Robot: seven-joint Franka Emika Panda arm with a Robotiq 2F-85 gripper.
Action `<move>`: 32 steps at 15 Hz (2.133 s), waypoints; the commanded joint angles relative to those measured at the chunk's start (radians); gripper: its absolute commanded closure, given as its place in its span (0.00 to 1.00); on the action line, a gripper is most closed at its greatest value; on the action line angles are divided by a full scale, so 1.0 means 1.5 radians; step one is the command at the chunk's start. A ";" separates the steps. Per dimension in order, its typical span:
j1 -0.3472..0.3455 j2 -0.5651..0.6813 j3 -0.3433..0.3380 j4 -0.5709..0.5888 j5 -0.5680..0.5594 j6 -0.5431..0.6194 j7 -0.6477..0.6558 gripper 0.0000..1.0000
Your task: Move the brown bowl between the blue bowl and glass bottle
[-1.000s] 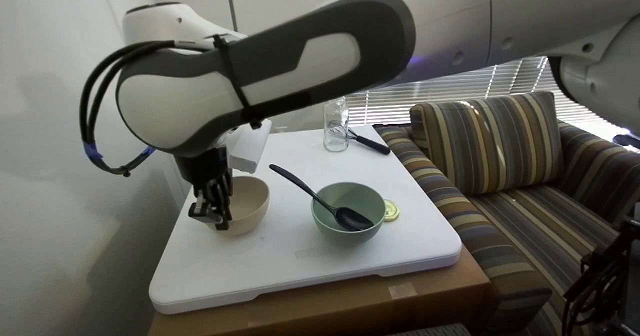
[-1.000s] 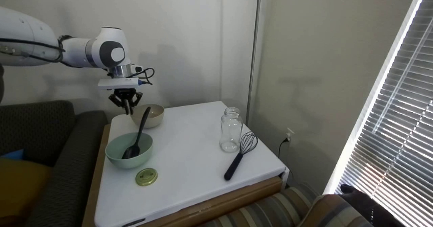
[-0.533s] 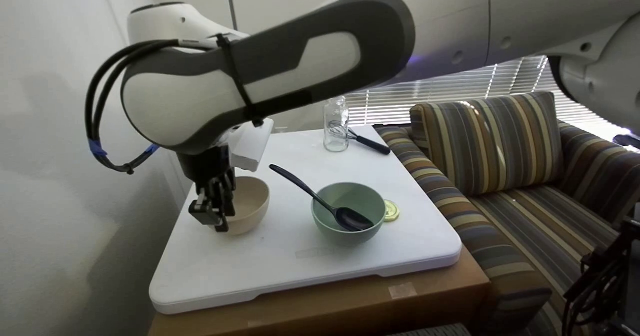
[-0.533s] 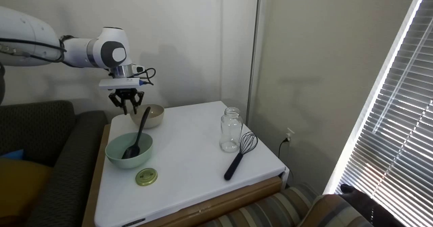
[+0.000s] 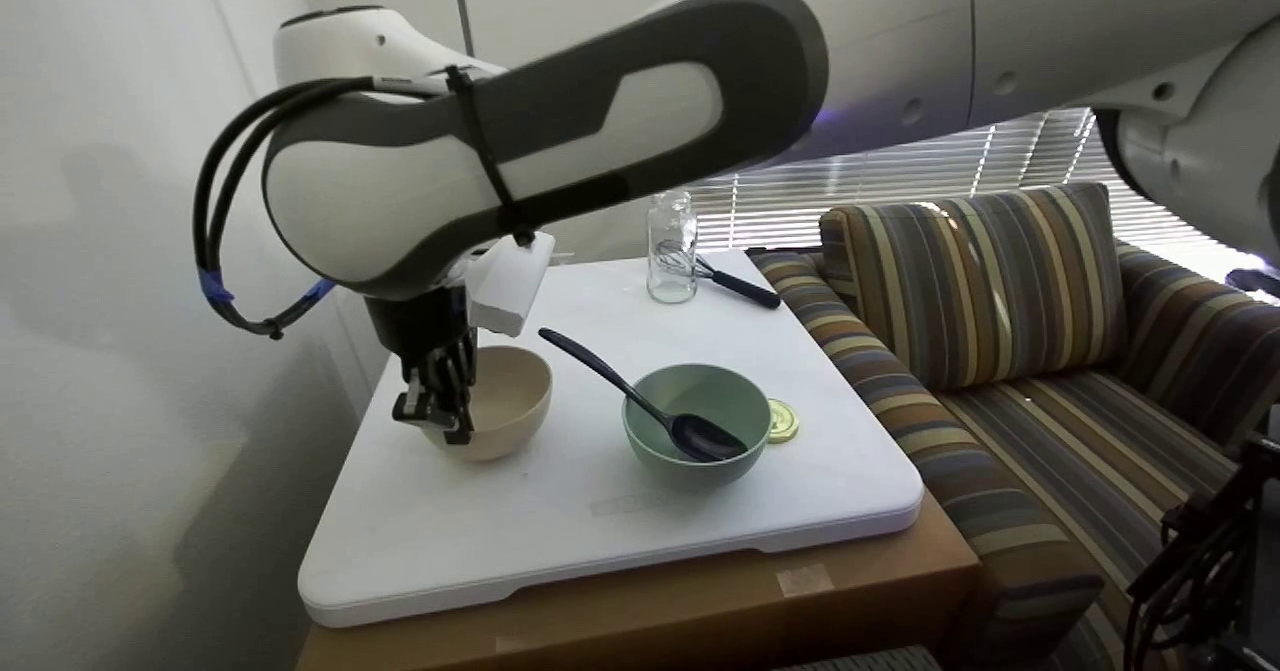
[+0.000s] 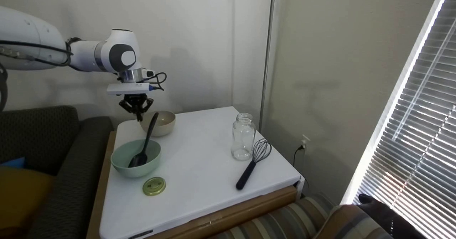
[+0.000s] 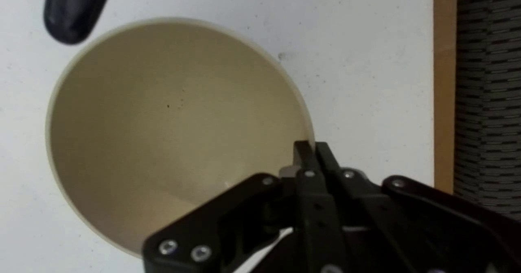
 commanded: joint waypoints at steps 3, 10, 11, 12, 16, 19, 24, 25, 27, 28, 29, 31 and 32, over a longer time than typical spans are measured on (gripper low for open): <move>-0.002 0.000 -0.013 -0.005 0.010 0.005 -0.002 0.99; -0.024 -0.026 -0.017 -0.006 -0.001 0.008 -0.005 0.99; -0.028 -0.029 -0.018 -0.005 -0.002 0.010 -0.004 0.99; -0.032 -0.034 -0.018 -0.005 -0.002 0.012 -0.004 0.99; -0.045 -0.052 -0.020 -0.008 -0.006 0.016 -0.003 0.99; -0.056 -0.064 -0.023 -0.008 -0.009 0.018 0.000 0.99; -0.086 -0.077 -0.031 -0.004 -0.022 0.017 0.007 0.99; -0.093 -0.078 -0.032 -0.003 -0.024 0.017 0.009 0.99; -0.105 -0.077 -0.036 -0.002 -0.025 0.016 0.014 0.99; -0.110 -0.075 -0.038 -0.002 -0.024 0.016 0.016 0.99; -0.114 -0.073 -0.038 -0.002 -0.023 0.016 0.020 0.99; -0.121 -0.067 -0.038 -0.003 -0.021 0.017 0.030 0.99; -0.125 -0.065 -0.037 -0.003 -0.019 0.014 0.040 0.99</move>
